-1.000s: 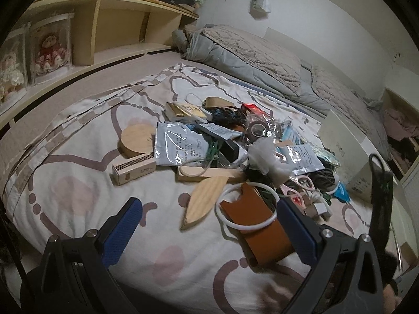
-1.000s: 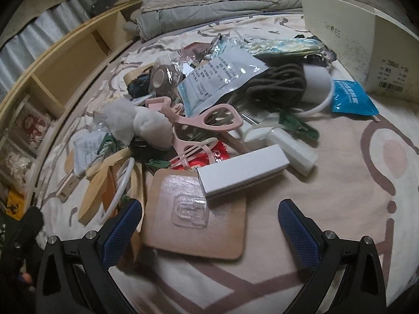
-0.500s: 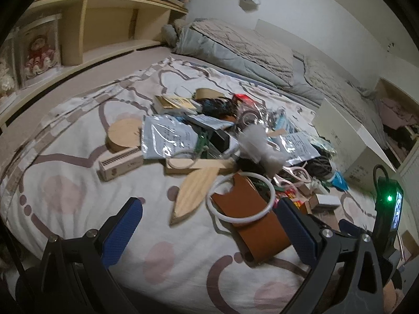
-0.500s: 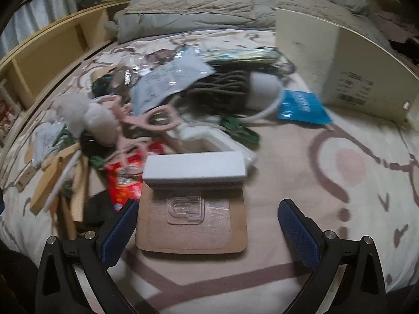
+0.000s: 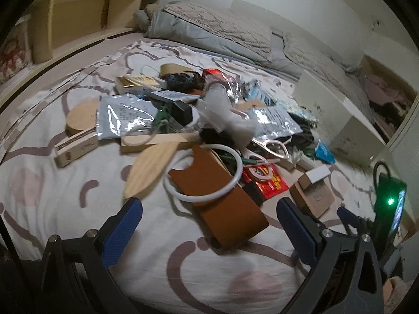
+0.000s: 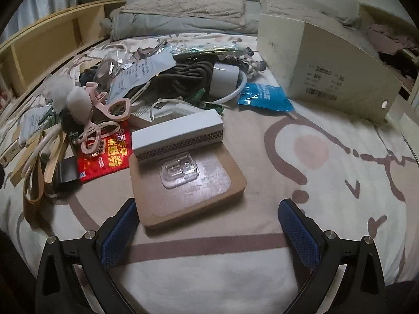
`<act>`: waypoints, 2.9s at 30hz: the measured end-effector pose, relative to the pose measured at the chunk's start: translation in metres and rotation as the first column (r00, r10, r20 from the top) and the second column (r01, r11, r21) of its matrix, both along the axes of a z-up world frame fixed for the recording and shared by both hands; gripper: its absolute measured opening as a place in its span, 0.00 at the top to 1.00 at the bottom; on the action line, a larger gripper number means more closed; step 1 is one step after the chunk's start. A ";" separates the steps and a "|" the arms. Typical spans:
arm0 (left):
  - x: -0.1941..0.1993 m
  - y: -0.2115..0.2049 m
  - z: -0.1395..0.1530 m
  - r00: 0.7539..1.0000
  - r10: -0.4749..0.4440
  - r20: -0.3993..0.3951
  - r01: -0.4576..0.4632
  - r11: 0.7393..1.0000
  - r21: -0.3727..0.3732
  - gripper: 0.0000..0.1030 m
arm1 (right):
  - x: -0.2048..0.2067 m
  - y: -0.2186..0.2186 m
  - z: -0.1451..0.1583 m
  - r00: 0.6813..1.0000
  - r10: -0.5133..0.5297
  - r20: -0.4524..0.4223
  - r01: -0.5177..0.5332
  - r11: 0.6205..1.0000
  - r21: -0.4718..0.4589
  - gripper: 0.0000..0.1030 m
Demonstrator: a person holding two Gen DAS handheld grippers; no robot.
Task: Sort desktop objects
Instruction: 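Lower the right tool over the wooden coaster with clear hook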
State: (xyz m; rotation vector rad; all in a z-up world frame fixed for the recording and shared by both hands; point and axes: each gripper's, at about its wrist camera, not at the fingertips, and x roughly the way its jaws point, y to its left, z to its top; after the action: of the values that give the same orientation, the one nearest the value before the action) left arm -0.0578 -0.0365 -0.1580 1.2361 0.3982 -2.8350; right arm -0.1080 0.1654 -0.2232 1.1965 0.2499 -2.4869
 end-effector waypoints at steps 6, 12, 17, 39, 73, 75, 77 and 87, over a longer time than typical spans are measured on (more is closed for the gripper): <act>-0.008 0.001 -0.016 0.997 0.017 0.070 -0.015 1.000 -0.027 0.00 | 0.005 0.000 -0.003 0.998 -0.010 -0.056 0.010 1.000 -0.015 0.00; -0.002 0.000 -0.018 0.997 0.027 0.077 -0.024 0.999 -0.040 0.00 | 0.008 -0.001 -0.003 0.997 -0.016 -0.076 0.015 1.000 -0.008 0.00; -0.001 0.007 -0.025 0.994 0.008 0.111 -0.001 0.998 -0.058 0.00 | 0.009 -0.002 -0.003 0.997 -0.029 -0.076 0.029 1.000 -0.008 0.00; 0.013 -0.019 -0.025 0.989 0.091 0.117 -0.098 0.994 0.050 0.00 | 0.010 -0.001 -0.004 0.996 -0.019 -0.086 0.018 1.000 -0.008 0.00; 0.007 -0.012 -0.030 0.996 0.001 0.085 -0.014 0.988 0.153 0.00 | -0.005 0.004 0.002 0.992 0.124 0.029 -0.124 0.992 -0.004 0.00; 0.007 -0.009 -0.030 0.997 0.002 0.083 -0.013 0.991 0.137 0.00 | -0.006 0.008 0.005 0.988 0.148 0.046 -0.148 0.989 -0.021 0.00; 0.007 -0.006 -0.028 0.997 -0.001 0.080 -0.009 0.993 0.115 0.00 | -0.006 0.012 0.008 0.985 0.161 0.057 -0.158 0.986 -0.048 0.00; -0.010 0.003 -0.029 0.998 -0.001 0.061 0.000 1.000 0.022 0.02 | -0.019 -0.010 0.012 0.952 0.304 0.025 -0.305 0.952 0.042 0.00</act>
State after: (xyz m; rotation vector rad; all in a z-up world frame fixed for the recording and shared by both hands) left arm -0.0673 -0.0337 -0.1868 1.3232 0.4284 -2.7926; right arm -0.1273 0.1559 -0.2113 1.1035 0.4519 -2.2124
